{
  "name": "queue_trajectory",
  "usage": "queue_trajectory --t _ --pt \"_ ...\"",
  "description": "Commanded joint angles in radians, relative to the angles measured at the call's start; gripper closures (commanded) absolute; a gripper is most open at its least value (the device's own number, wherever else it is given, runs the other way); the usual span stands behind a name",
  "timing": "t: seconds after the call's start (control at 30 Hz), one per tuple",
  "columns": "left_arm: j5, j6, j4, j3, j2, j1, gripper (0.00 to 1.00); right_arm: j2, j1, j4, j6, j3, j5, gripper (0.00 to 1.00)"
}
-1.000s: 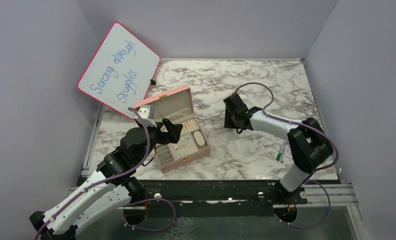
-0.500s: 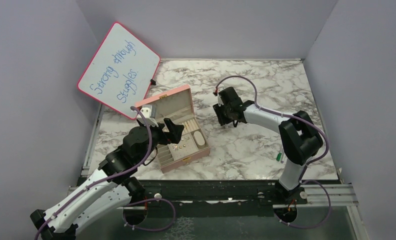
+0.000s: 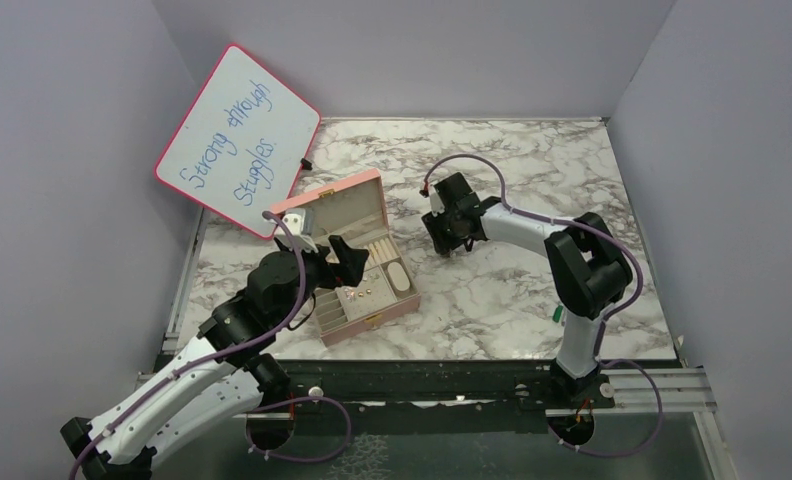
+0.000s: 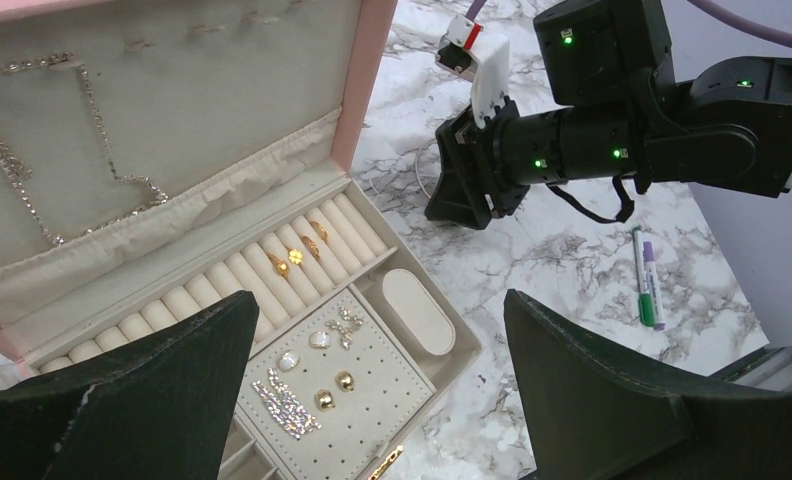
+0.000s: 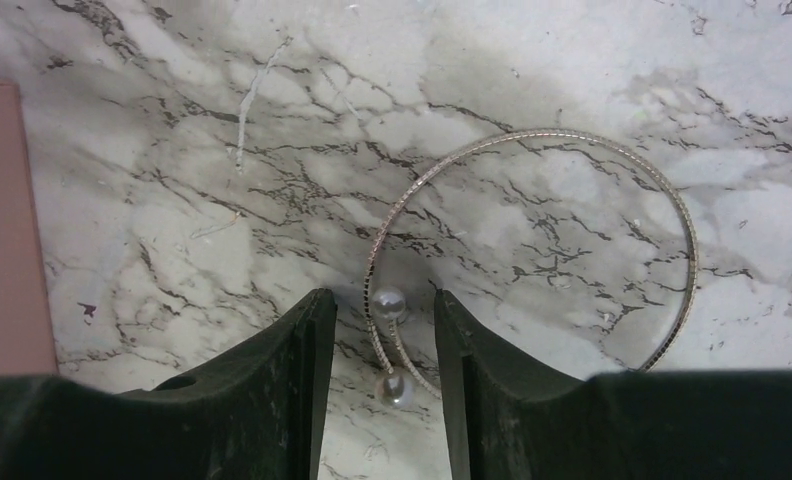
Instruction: Organize the mixed jewelry
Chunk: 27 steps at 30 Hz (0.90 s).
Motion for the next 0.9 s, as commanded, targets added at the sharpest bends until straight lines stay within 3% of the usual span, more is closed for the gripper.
queue_trajectory --t 0.0,0.13,0.33,0.73,0.87 --pt "0.020 0.001 0.008 0.039 0.007 0.001 0.06 0.035 -0.016 -0.019 -0.008 0.032 -0.015 0.56" --pt "0.022 0.001 0.010 0.044 0.012 0.001 0.06 0.050 -0.018 -0.035 -0.011 0.038 -0.049 0.64" --pt "0.042 -0.006 0.012 0.055 0.024 0.001 0.06 0.067 -0.017 -0.097 0.012 0.085 -0.062 0.89" --pt "0.128 -0.122 0.071 0.089 0.069 0.001 0.06 -0.182 -0.018 -0.038 0.138 0.010 0.011 0.89" --pt "0.143 -0.217 0.115 0.085 0.086 0.001 0.06 -0.315 -0.017 0.000 0.152 -0.058 -0.070 0.89"
